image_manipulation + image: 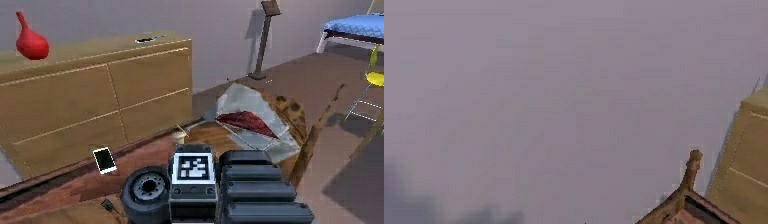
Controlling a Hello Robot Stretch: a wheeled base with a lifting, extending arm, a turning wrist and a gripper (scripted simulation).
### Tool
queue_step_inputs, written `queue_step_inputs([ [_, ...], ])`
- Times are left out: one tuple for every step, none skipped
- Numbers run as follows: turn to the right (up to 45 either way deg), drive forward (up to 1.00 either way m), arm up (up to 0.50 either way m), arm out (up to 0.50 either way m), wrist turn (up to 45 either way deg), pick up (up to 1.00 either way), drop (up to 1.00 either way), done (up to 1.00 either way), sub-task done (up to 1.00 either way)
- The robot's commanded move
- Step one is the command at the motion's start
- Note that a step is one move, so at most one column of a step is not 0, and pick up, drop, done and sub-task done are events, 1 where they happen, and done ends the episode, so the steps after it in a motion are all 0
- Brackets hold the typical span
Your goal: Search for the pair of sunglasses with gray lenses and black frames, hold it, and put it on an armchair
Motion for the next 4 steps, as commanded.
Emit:
queue_step_inputs([
  [45.0,0.0,0.0,0.0,0.0,0.0,0.0,0.0,0.0],
  [45.0,0.0,0.0,0.0,0.0,0.0,0.0,0.0,0.0],
  [9.0,0.0,0.0,0.0,0.0,0.0,0.0,0.0,0.0],
  [45.0,0.0,0.0,0.0,0.0,0.0,0.0,0.0,0.0],
])
